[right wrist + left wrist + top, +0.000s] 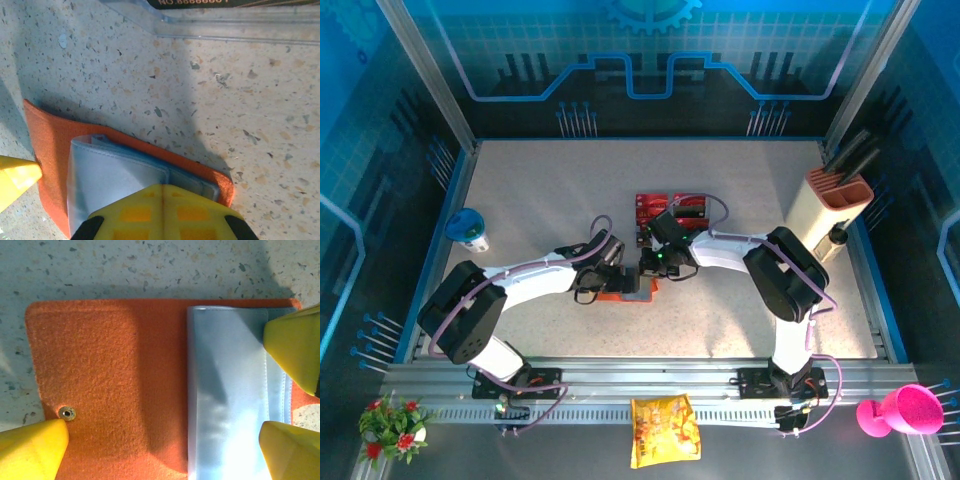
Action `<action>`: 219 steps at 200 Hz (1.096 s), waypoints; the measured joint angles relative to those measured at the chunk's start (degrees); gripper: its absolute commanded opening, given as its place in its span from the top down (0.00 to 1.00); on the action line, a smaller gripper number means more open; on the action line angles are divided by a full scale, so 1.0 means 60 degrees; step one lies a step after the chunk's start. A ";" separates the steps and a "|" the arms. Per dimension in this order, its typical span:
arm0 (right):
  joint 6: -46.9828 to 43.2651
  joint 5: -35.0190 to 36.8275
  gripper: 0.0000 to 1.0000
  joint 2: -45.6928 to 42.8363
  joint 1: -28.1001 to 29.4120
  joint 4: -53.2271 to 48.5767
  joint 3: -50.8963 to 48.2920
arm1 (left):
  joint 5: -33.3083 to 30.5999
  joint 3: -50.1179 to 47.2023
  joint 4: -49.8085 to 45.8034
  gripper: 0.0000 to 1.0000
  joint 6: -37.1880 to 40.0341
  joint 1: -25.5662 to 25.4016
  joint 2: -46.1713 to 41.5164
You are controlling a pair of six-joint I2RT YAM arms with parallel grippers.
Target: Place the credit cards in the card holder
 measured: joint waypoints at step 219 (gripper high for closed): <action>0.0627 -0.0280 0.68 -0.0747 -0.0142 0.0248 -0.0426 | -0.0280 -0.0098 0.0200 0.42 0.0044 0.0000 0.0186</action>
